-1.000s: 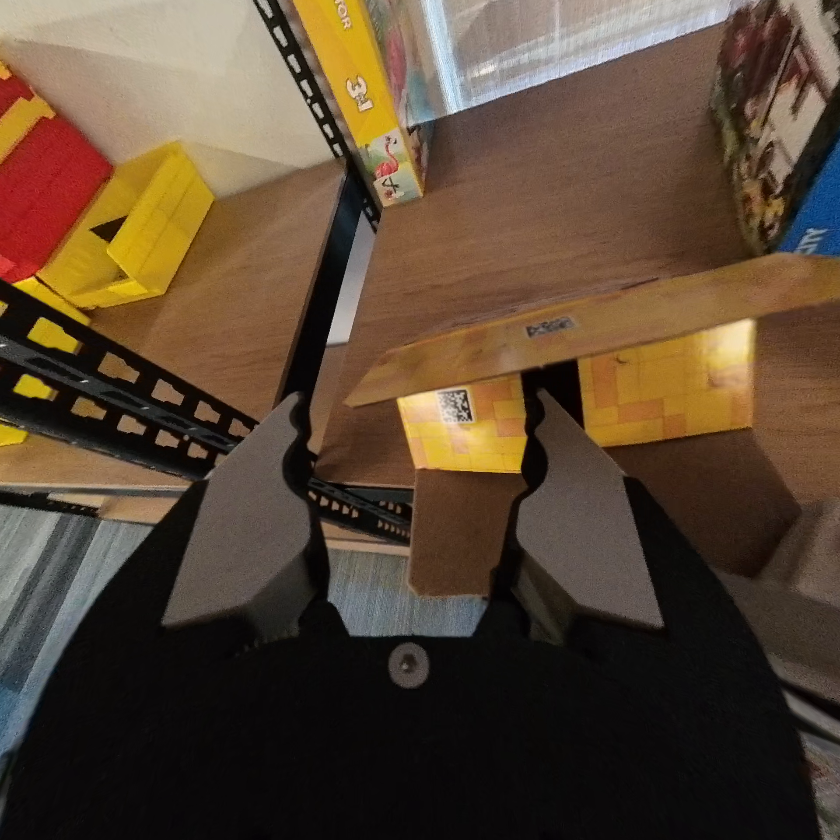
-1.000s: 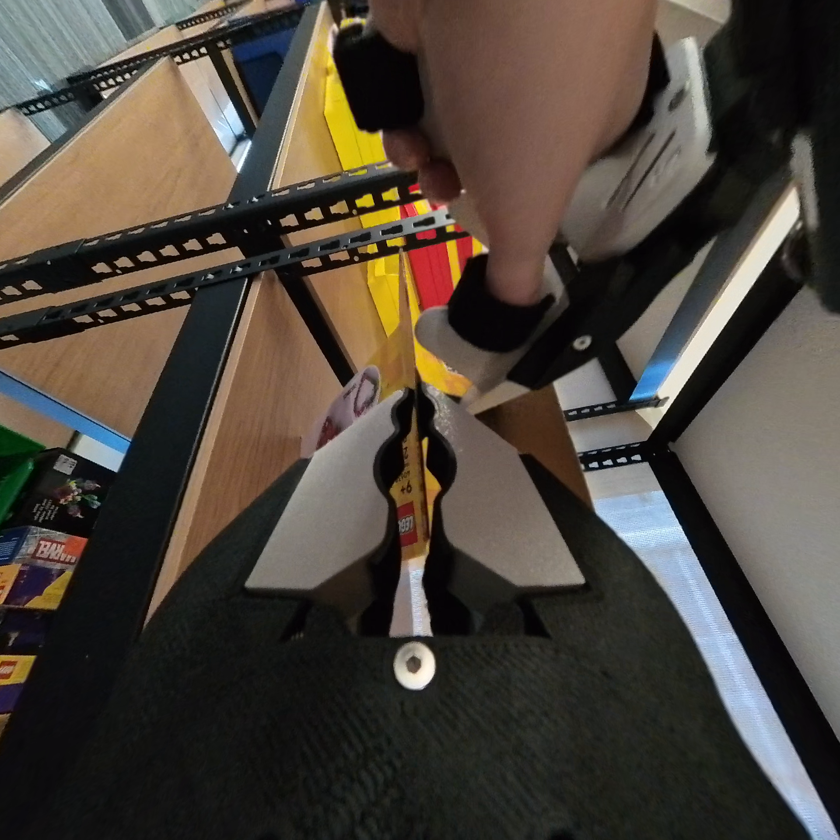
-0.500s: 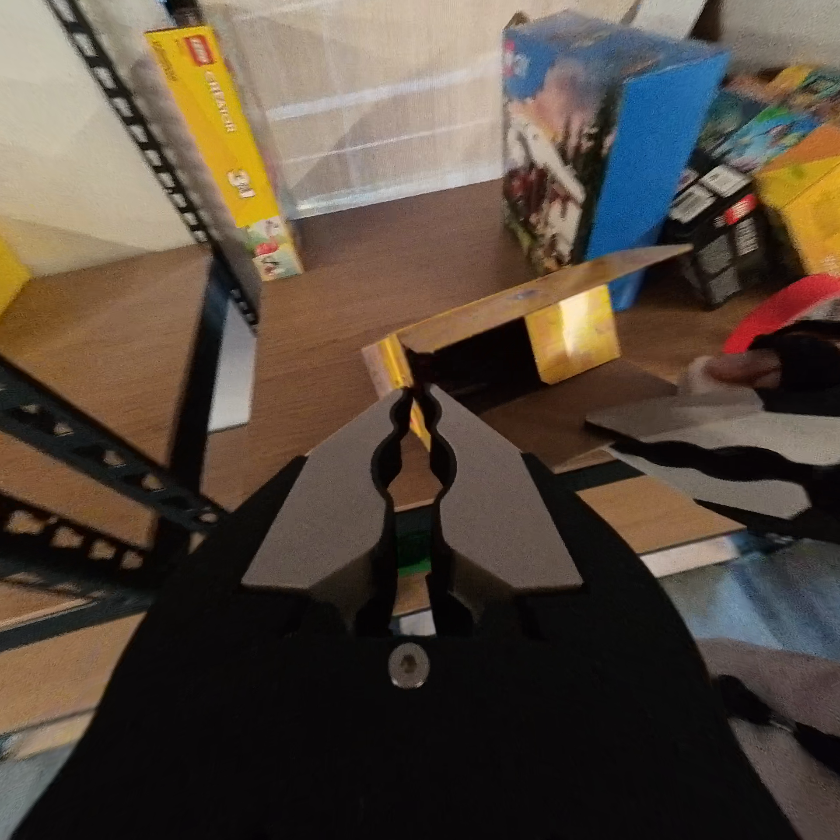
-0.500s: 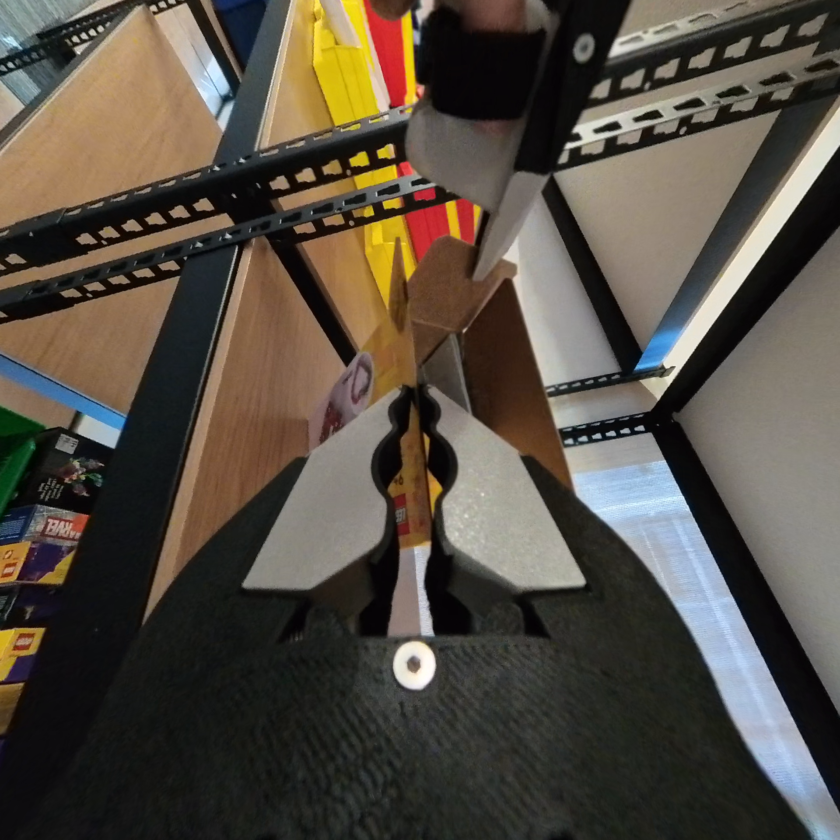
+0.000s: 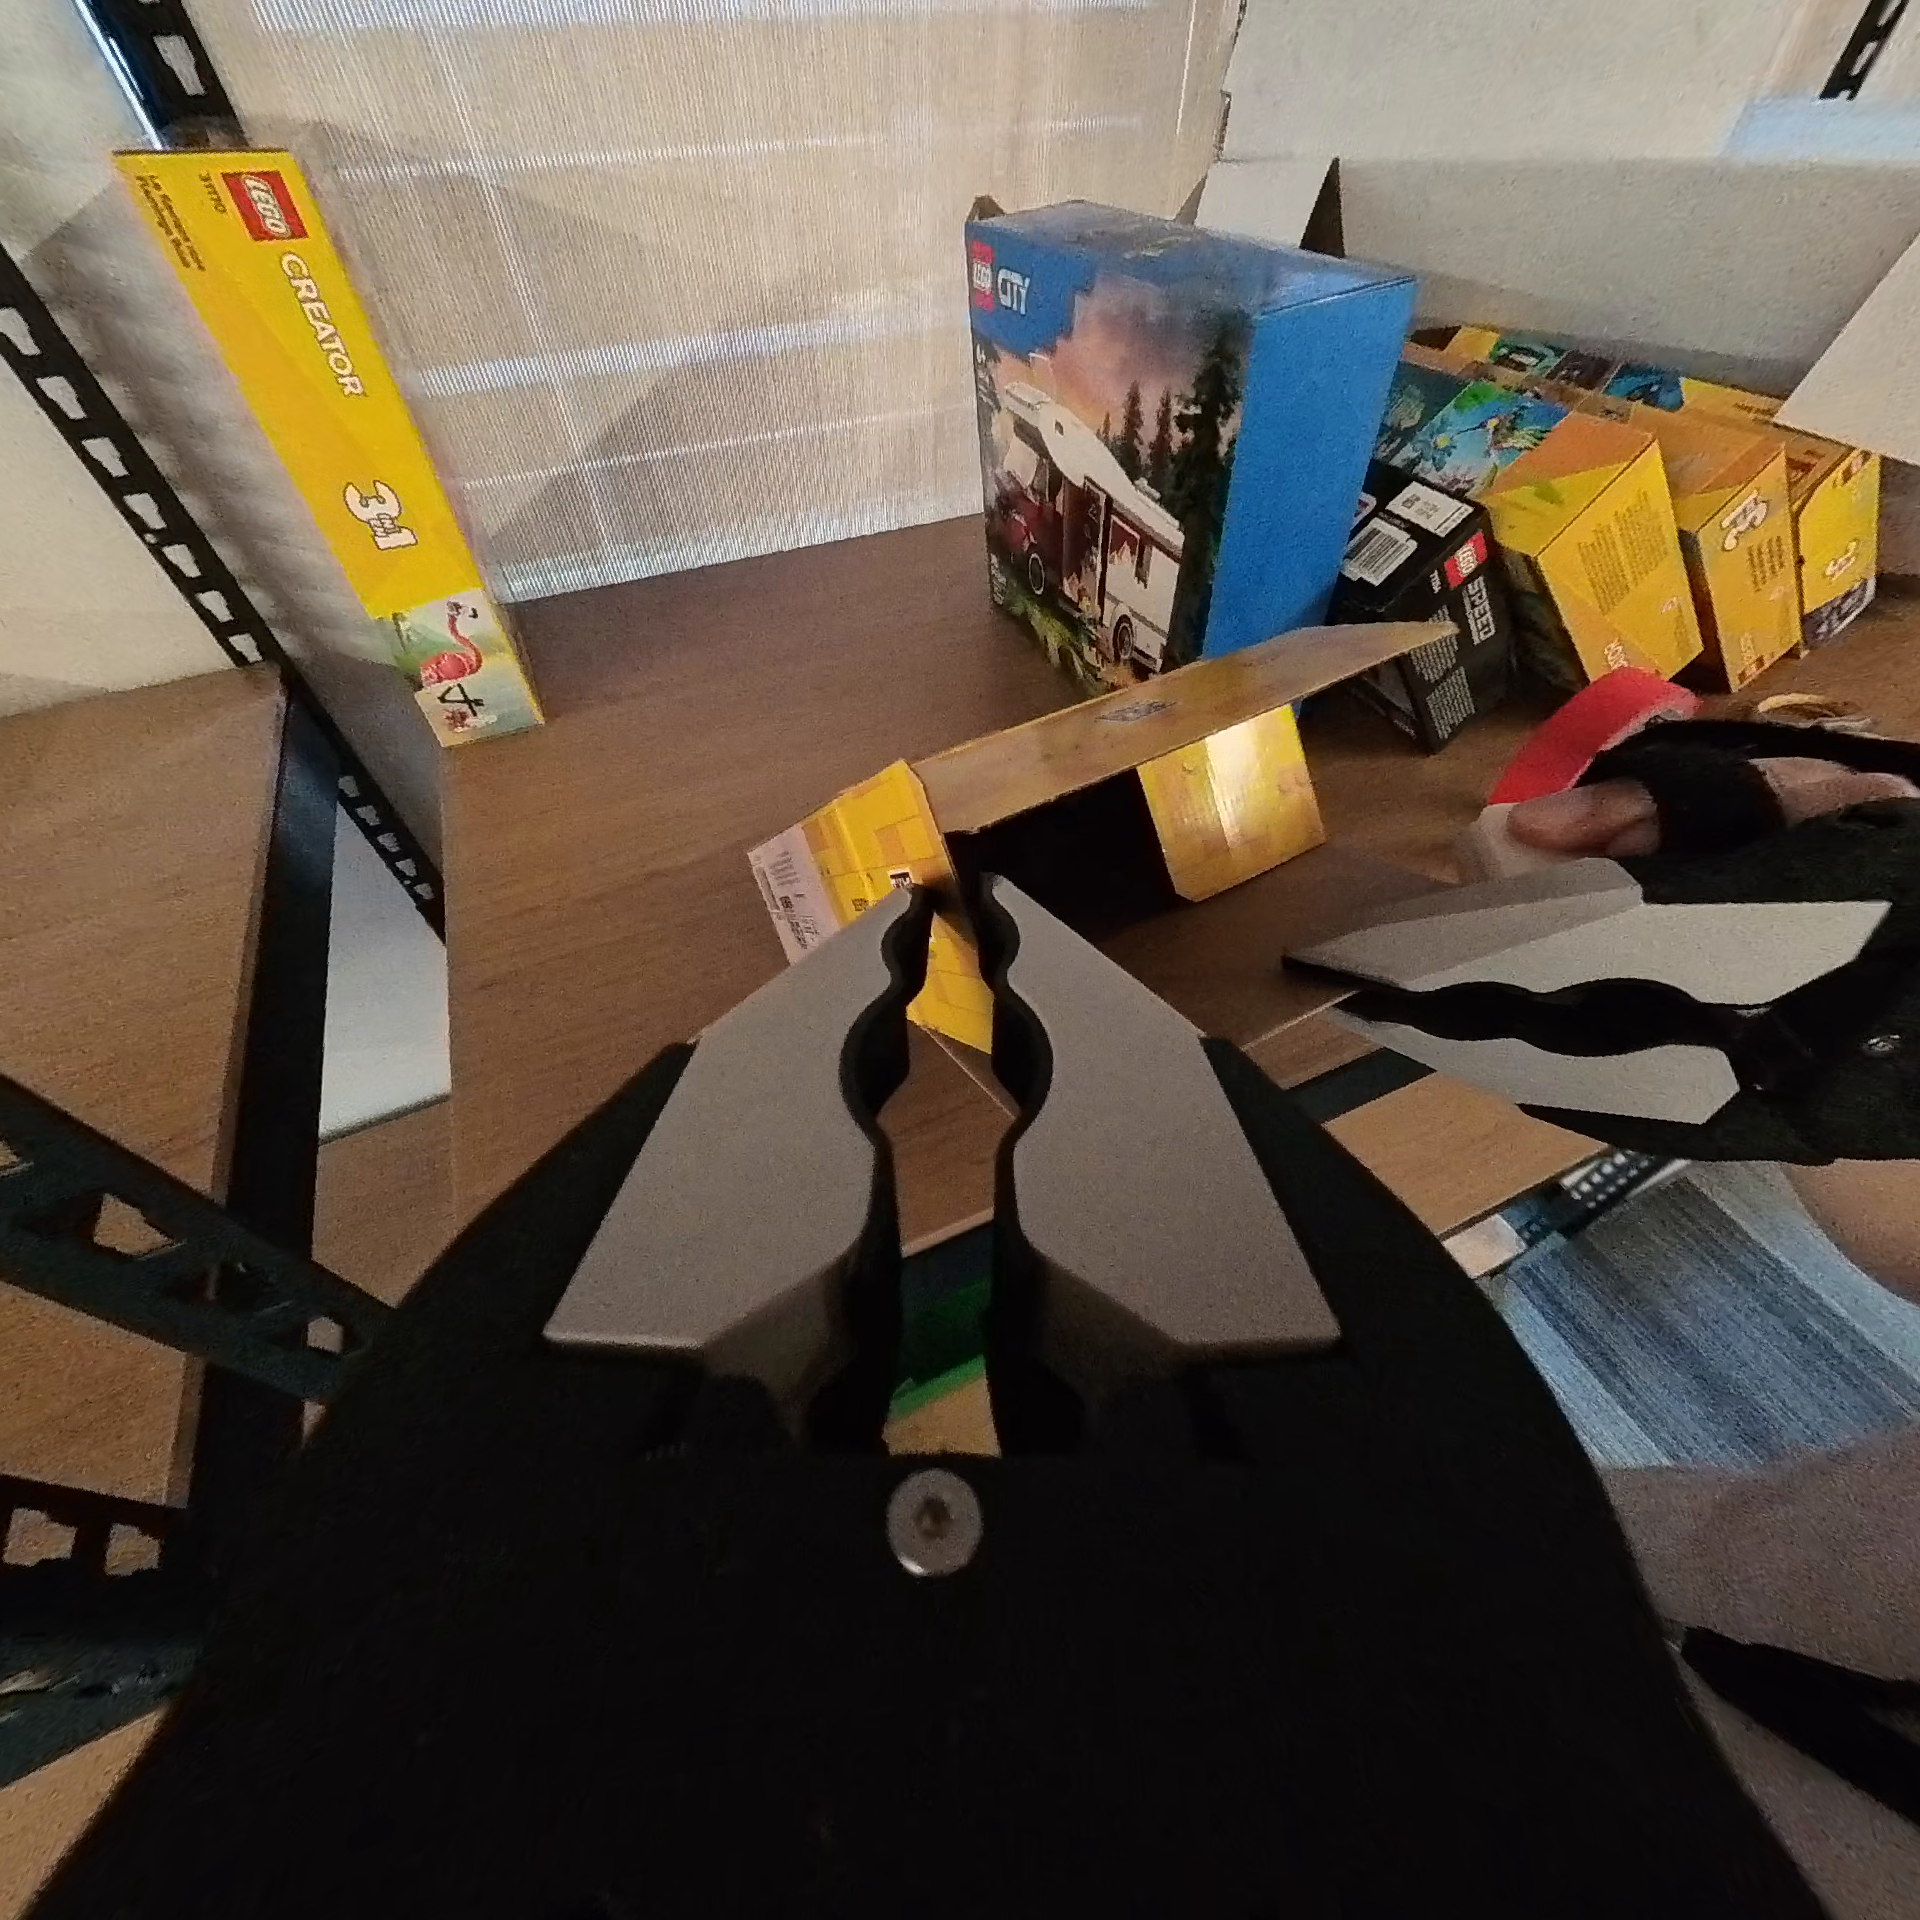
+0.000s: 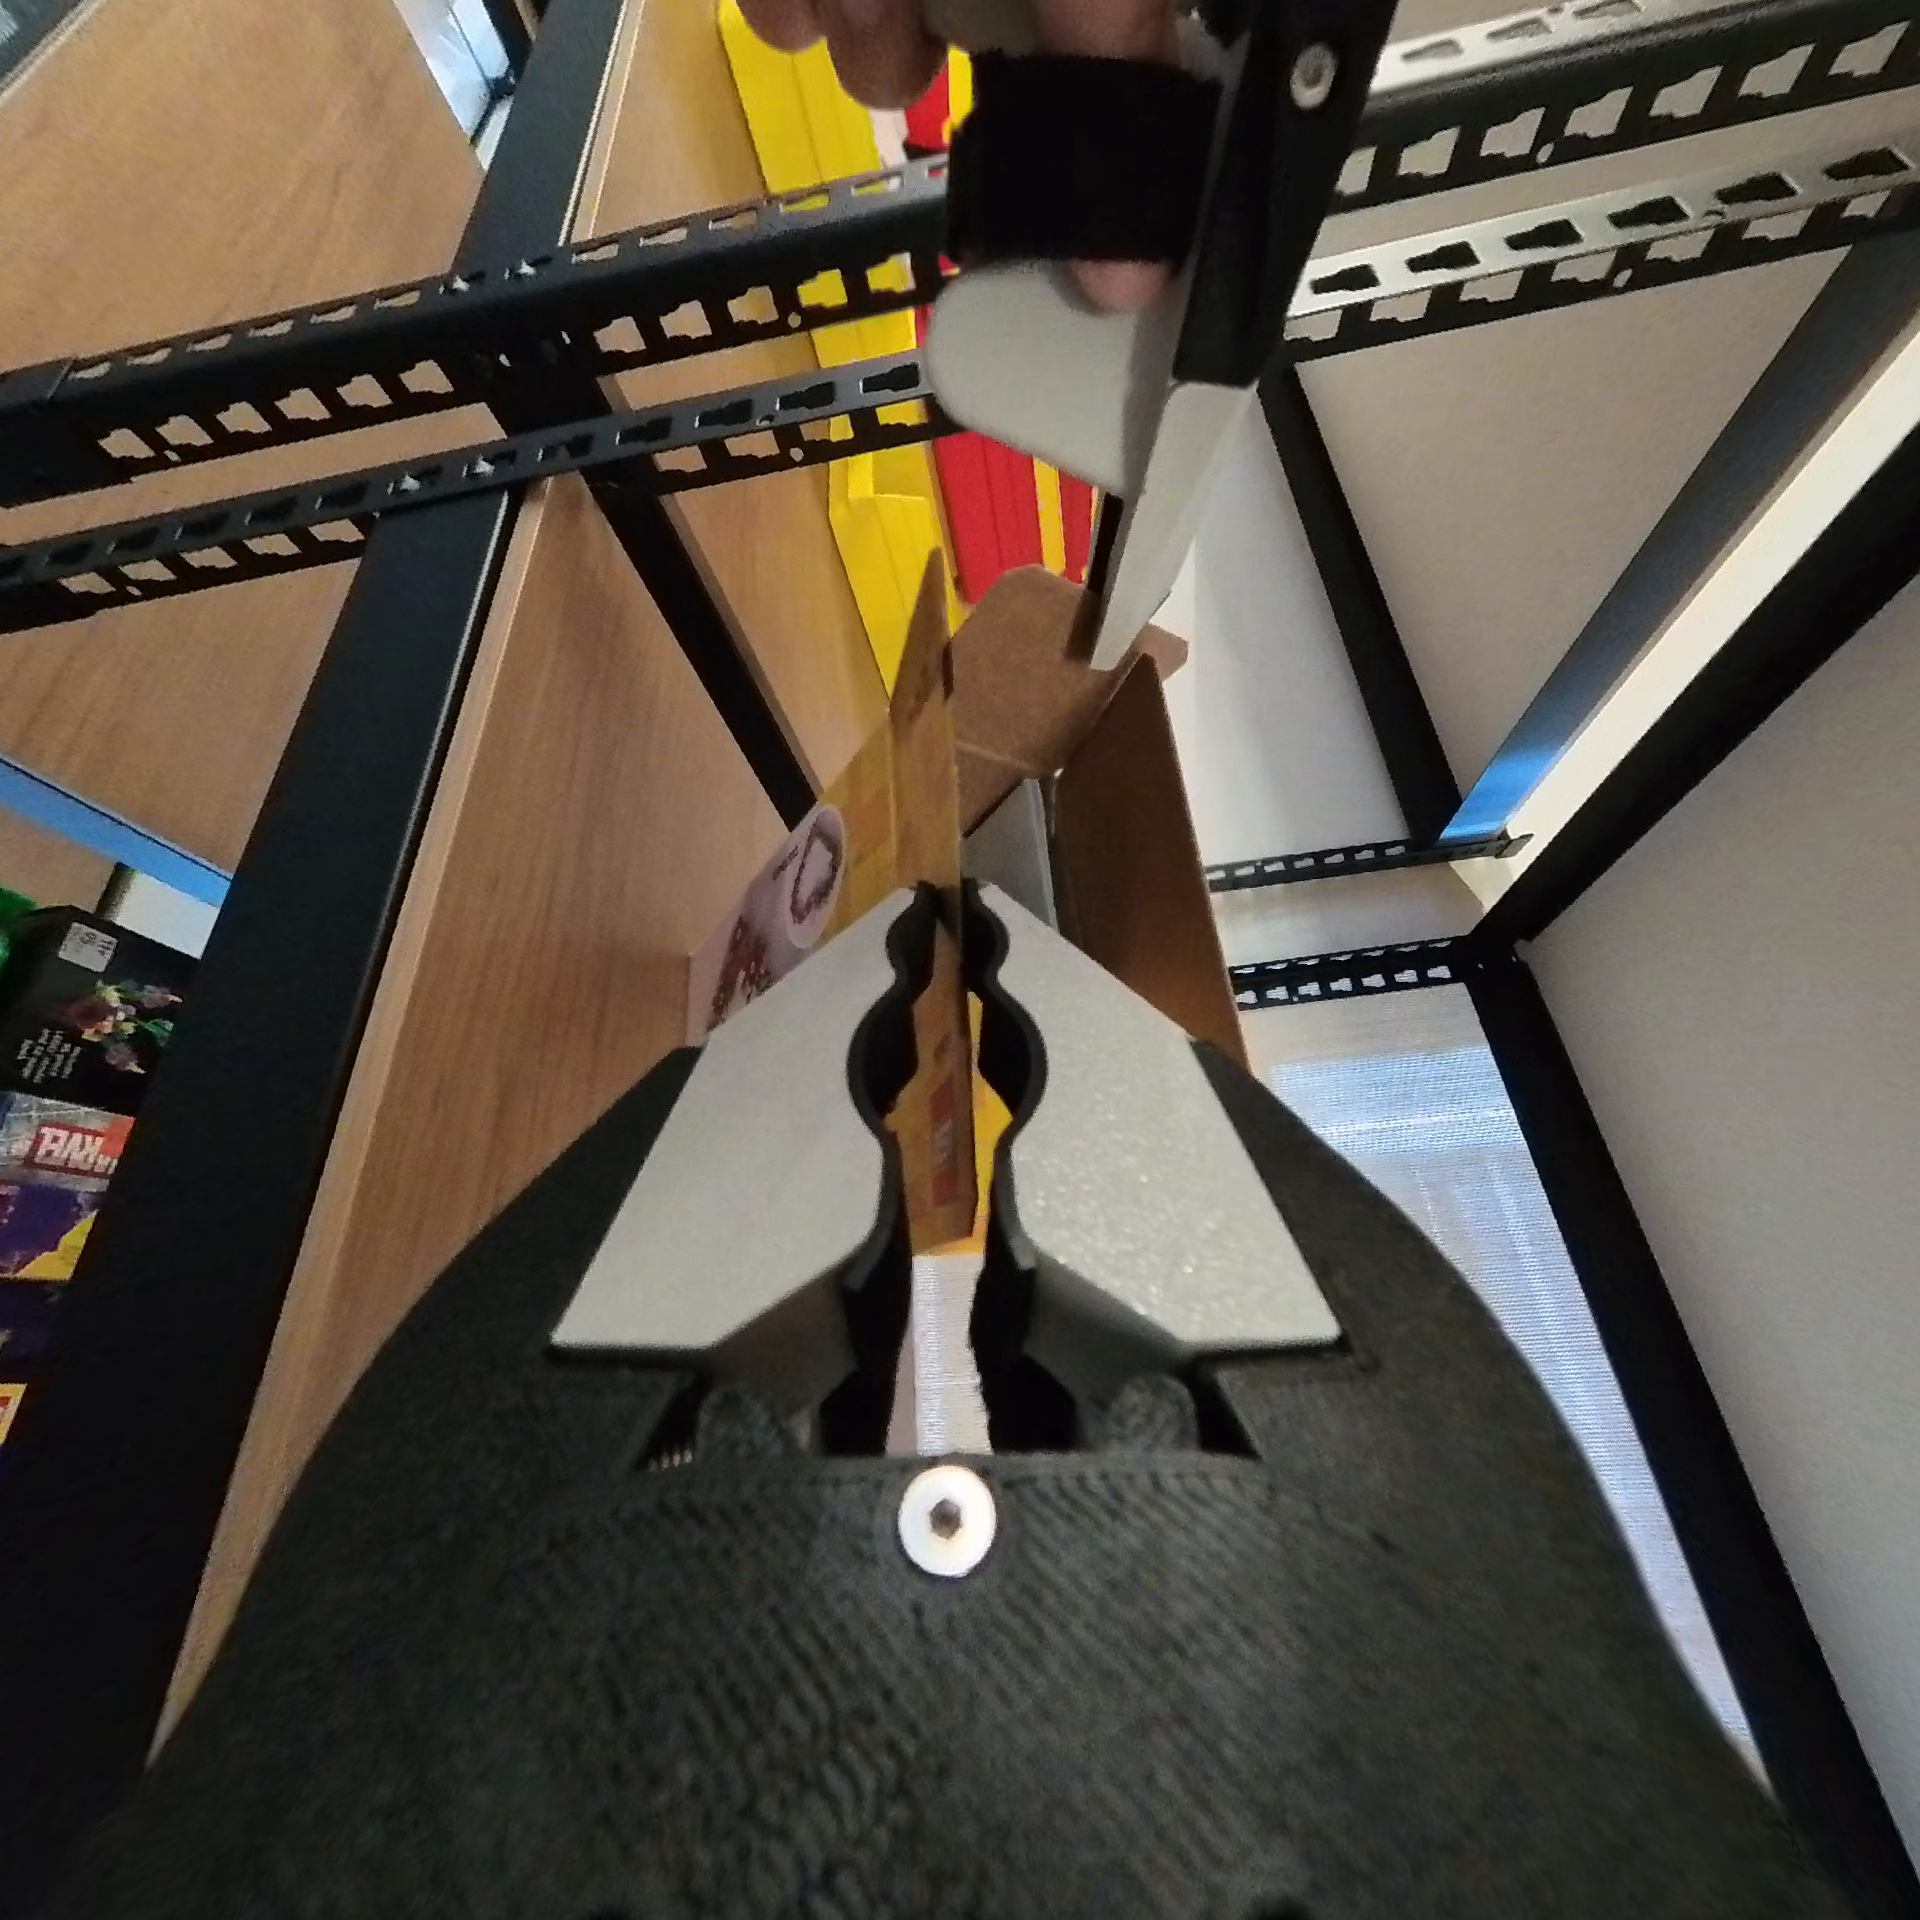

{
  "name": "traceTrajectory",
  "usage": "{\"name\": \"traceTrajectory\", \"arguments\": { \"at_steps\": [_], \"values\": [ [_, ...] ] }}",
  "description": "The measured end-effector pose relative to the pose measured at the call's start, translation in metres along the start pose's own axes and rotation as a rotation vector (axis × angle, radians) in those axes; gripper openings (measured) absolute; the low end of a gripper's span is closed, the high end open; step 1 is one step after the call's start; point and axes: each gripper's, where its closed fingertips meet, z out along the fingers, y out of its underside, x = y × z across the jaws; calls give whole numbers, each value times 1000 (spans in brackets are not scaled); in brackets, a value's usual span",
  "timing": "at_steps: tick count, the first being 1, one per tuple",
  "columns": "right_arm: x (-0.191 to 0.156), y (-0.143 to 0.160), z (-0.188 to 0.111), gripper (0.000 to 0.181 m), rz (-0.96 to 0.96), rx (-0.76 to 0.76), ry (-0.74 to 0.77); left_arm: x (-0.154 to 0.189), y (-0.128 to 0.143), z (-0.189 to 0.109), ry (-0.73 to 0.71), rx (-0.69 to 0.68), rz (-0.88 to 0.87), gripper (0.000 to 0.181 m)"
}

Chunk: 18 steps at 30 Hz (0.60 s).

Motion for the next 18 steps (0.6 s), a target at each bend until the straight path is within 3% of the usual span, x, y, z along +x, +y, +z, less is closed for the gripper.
{"name": "traceTrajectory", "arguments": {
  "at_steps": [6,11,18],
  "values": [
    [3,0,6,3,-6,-11,14,-6,-2,4,-3,-12,25,8],
    [6,2,9,2,-16,-4,25,-12,-3,7,-91,-58,130,44],
    [4,2,7,2,-50,37,52,-18,-24,0,-240,-86,378,56]
  ]
}}
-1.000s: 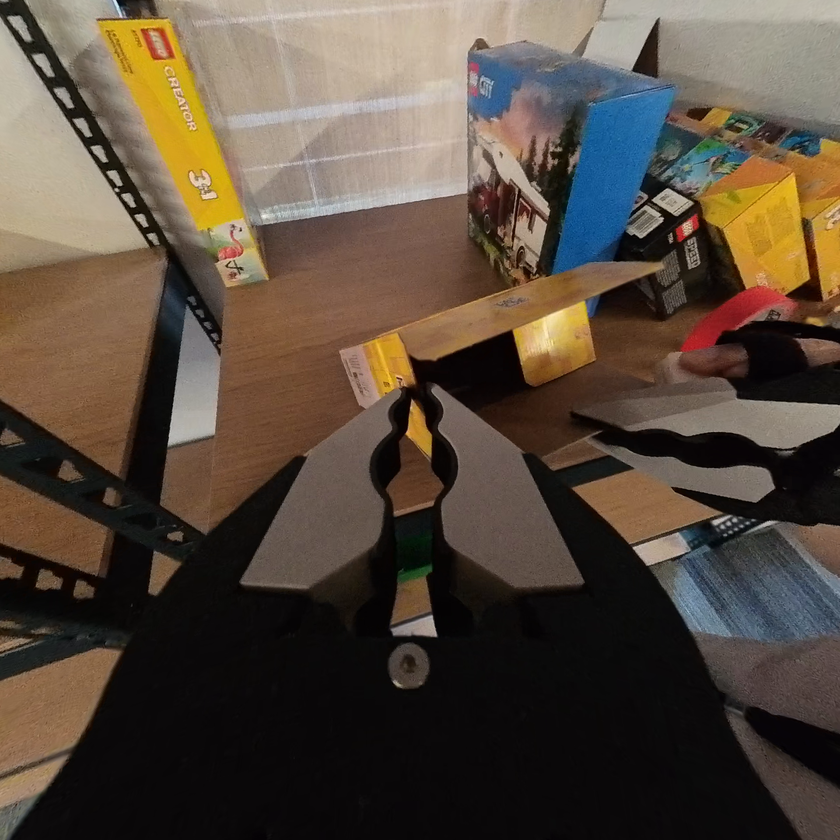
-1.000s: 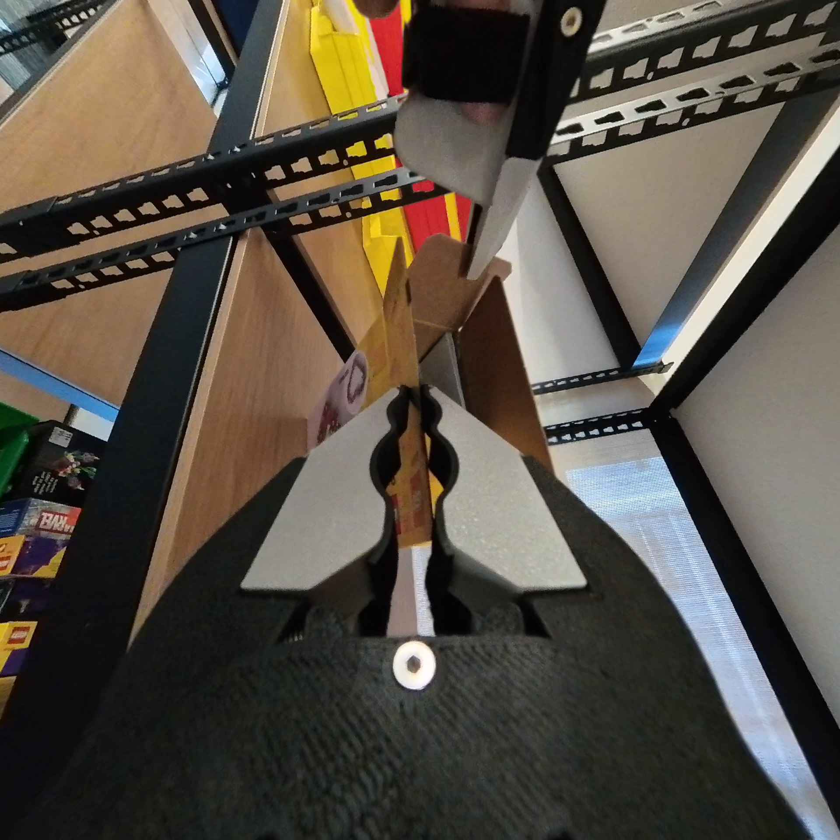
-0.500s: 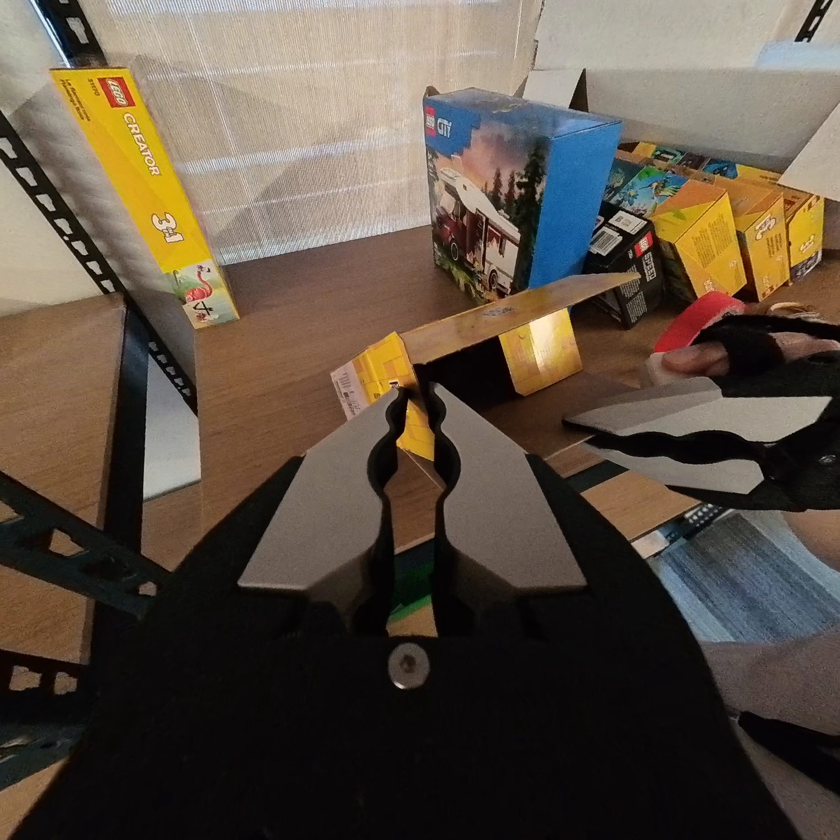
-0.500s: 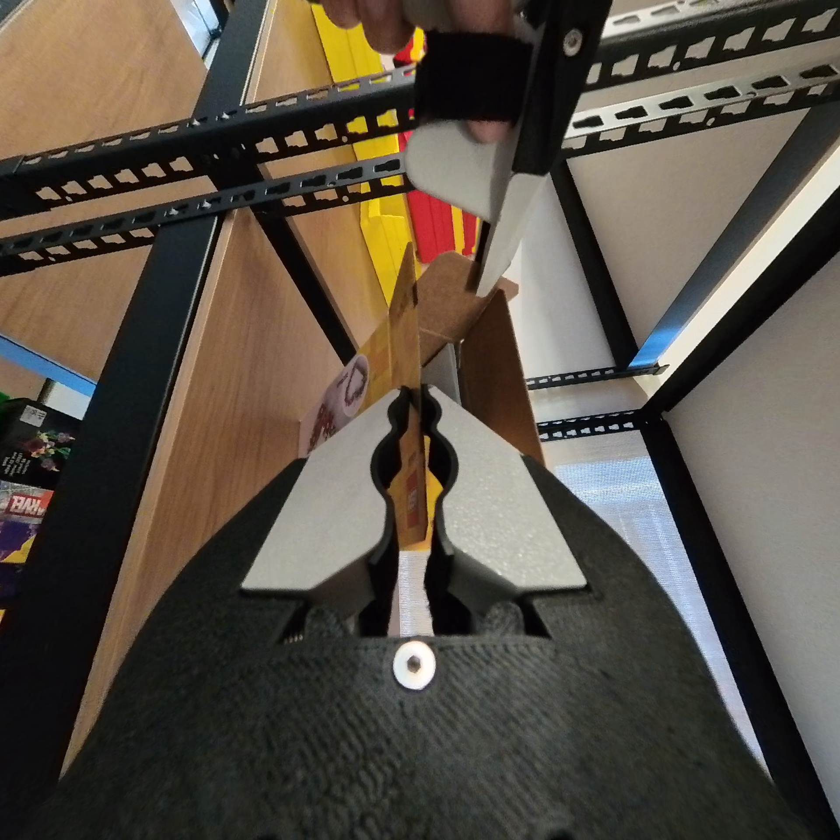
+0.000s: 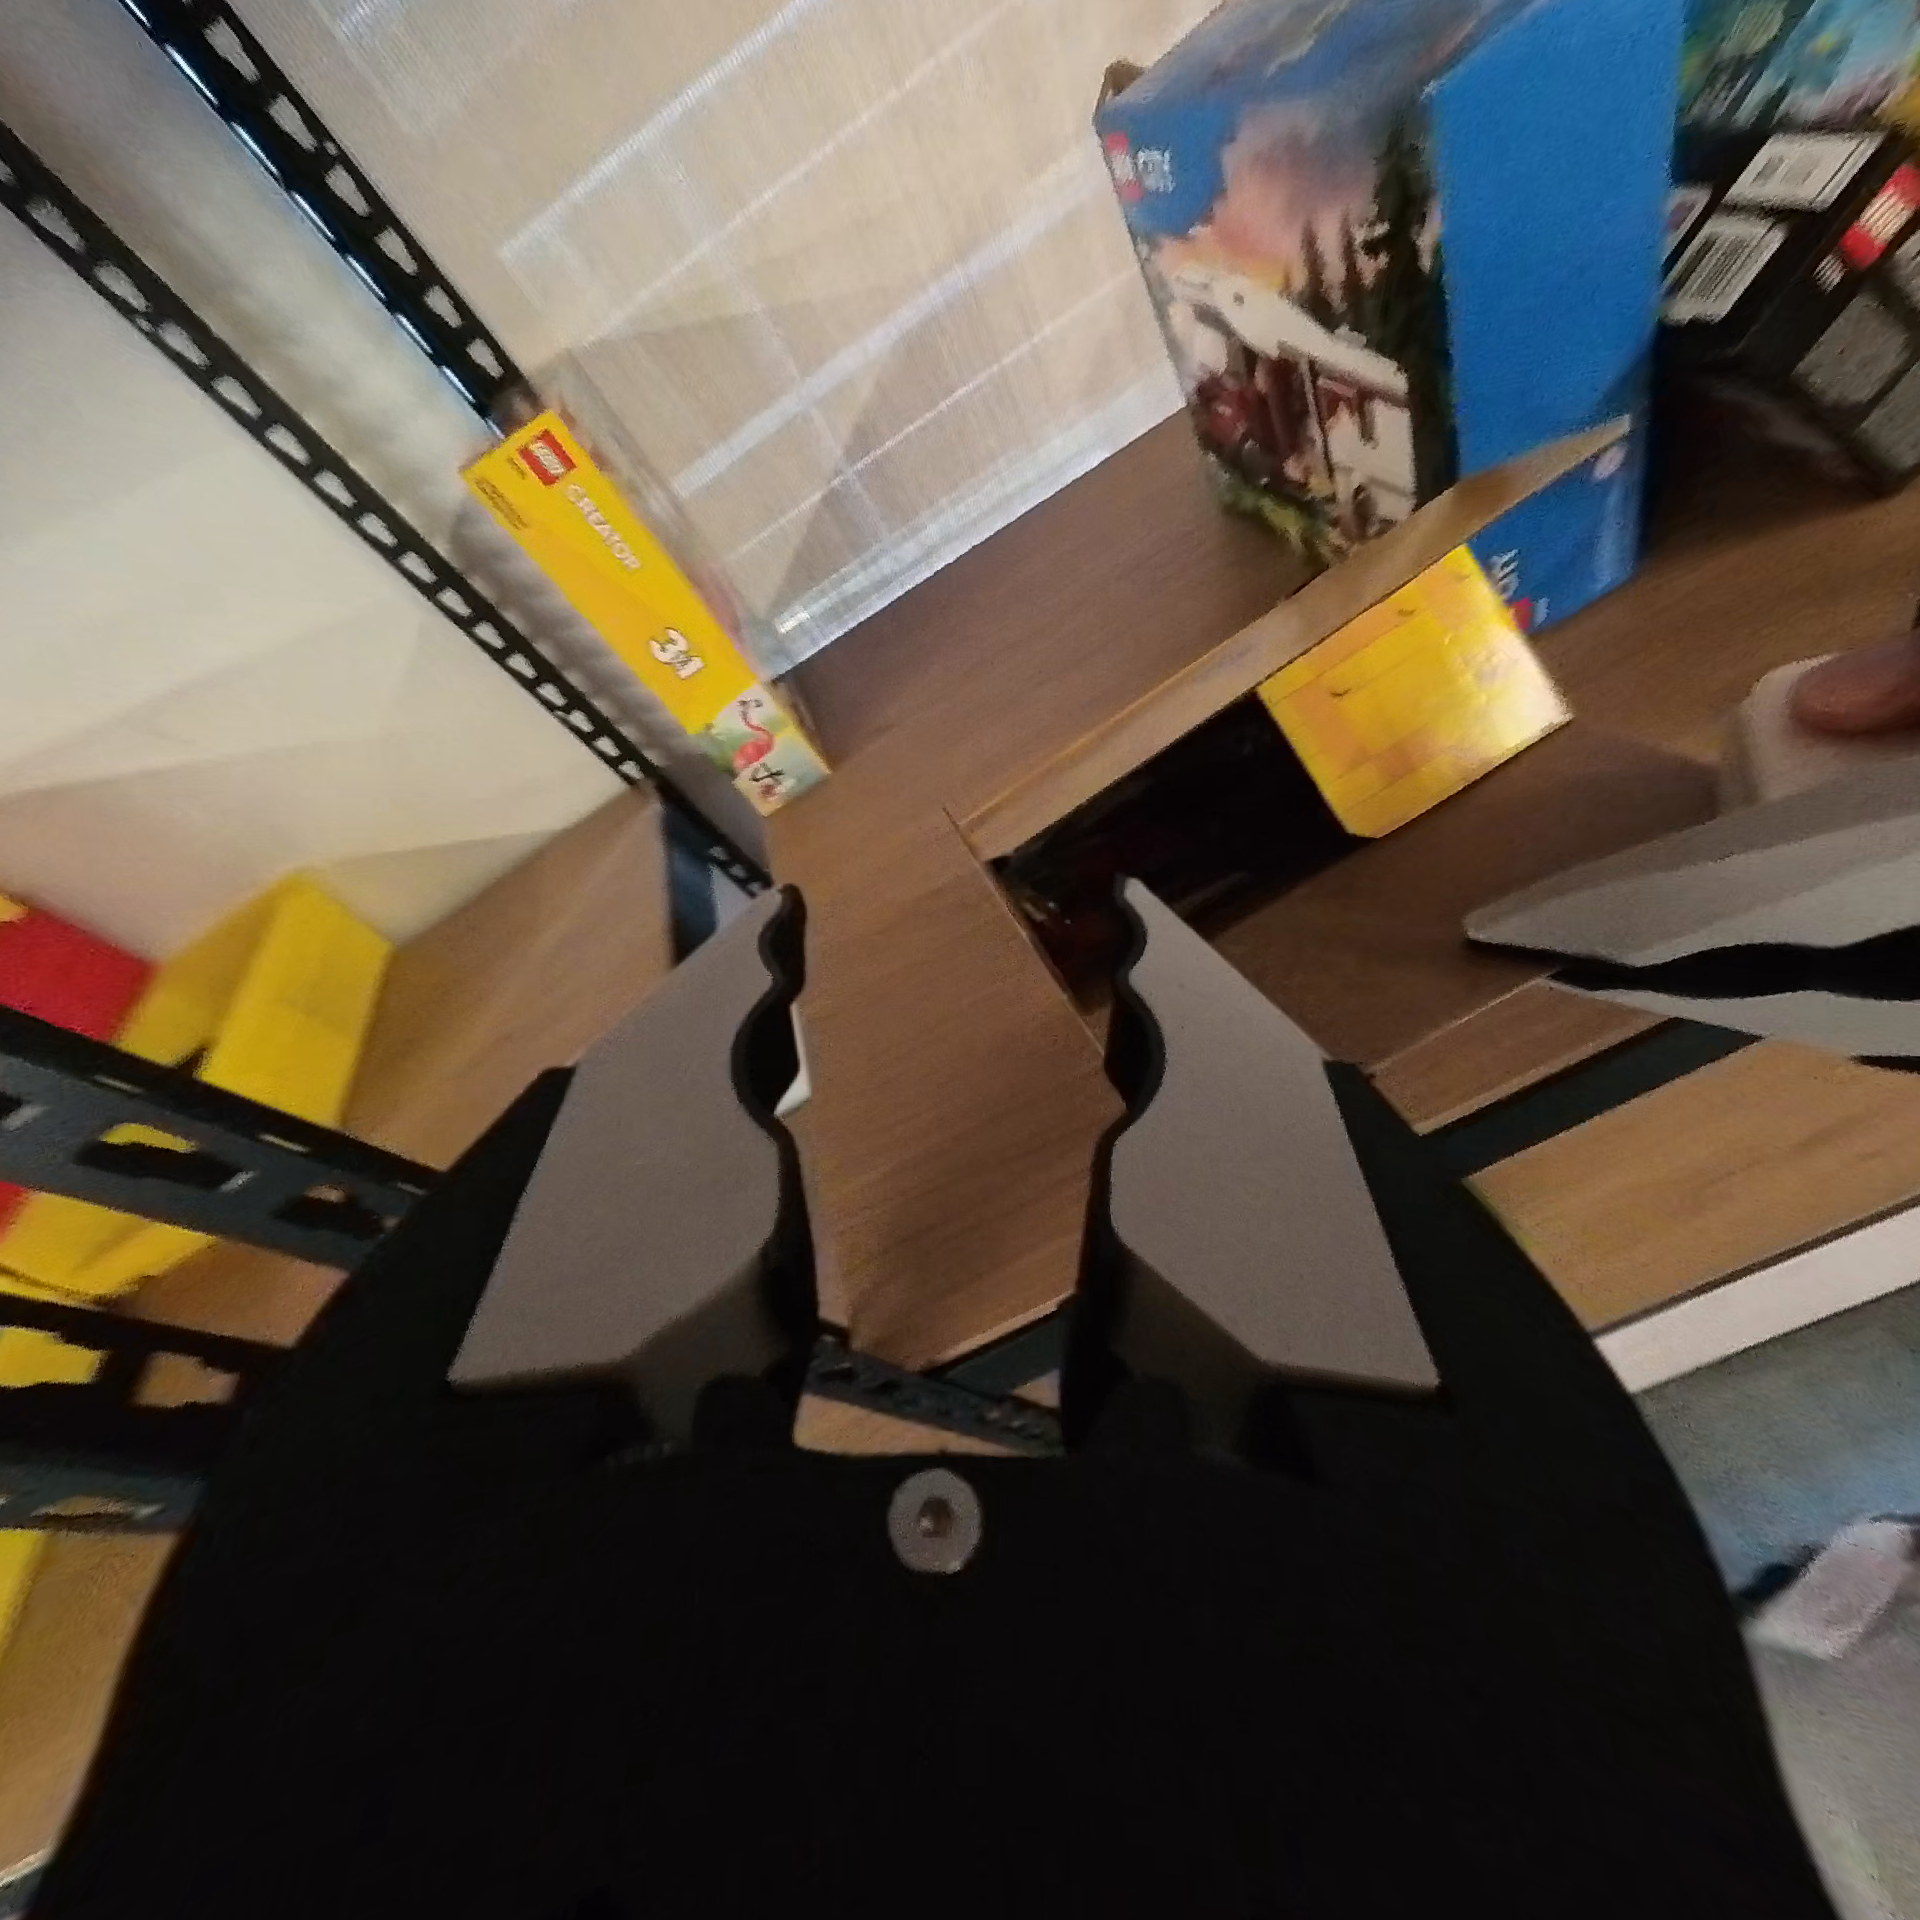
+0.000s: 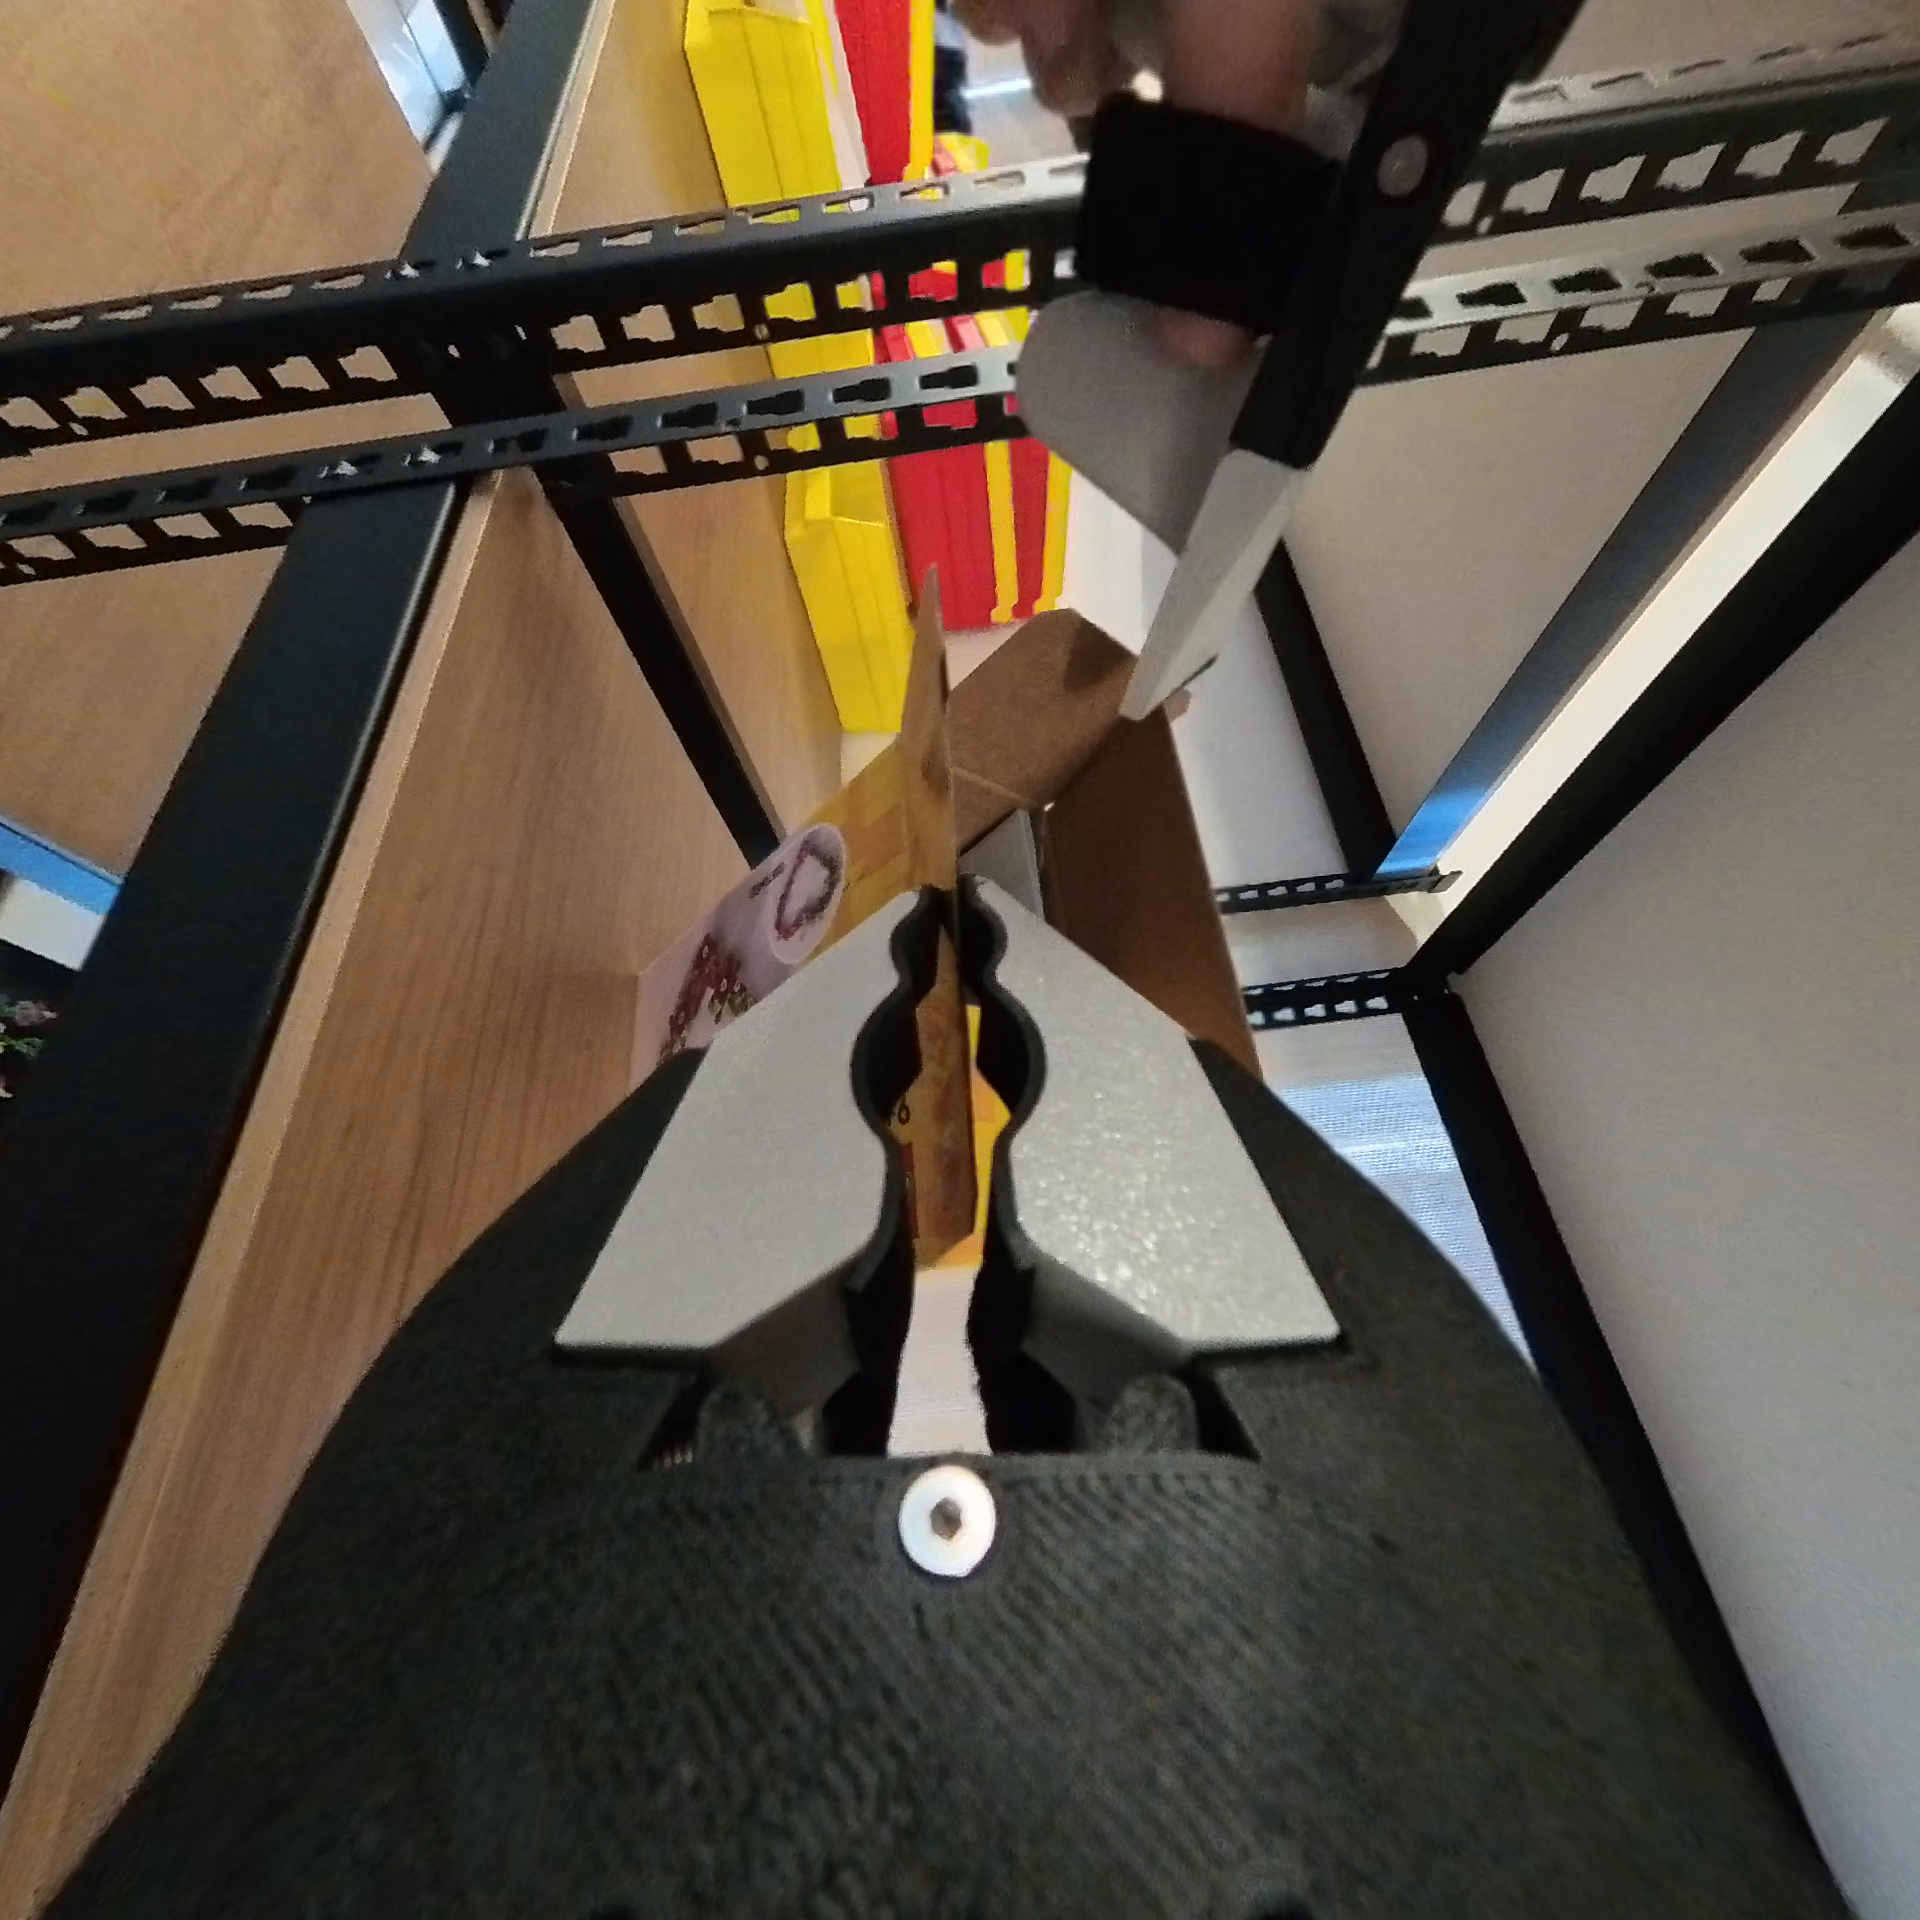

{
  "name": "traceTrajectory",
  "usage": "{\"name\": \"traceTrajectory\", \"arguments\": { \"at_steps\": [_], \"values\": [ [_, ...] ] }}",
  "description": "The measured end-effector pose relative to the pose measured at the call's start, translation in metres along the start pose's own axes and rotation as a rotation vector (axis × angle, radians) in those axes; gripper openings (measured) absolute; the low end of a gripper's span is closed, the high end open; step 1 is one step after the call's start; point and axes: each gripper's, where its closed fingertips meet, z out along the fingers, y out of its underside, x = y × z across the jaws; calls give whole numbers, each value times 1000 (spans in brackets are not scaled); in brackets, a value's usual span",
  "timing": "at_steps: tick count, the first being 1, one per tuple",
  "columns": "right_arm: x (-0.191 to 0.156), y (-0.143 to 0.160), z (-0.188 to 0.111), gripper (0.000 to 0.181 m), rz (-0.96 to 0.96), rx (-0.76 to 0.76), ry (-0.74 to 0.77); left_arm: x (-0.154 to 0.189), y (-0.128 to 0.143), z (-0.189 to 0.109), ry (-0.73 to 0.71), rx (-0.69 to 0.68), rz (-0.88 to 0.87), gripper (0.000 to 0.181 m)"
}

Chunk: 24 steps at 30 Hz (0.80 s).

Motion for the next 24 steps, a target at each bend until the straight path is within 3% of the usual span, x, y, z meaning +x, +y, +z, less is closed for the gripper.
{"name": "traceTrajectory", "arguments": {
  "at_steps": [2,5,10,13,19,24],
  "values": [
    [-2,-1,-1,2,-9,19,10,1,-2,-2,-21,-5,90,57],
    [-5,-3,-4,2,-8,57,21,3,-8,1,-50,11,280,43],
    [-9,2,-15,1,-15,110,20,18,-4,17,56,-57,399,27],
    [-14,8,-29,0,-36,157,-5,32,-4,20,134,-71,372,5],
    [-21,15,-54,1,-20,223,-42,59,-14,11,312,-11,141,5],
    [-24,18,-63,1,-6,232,-59,70,-16,6,359,17,85,5]
  ]
}}
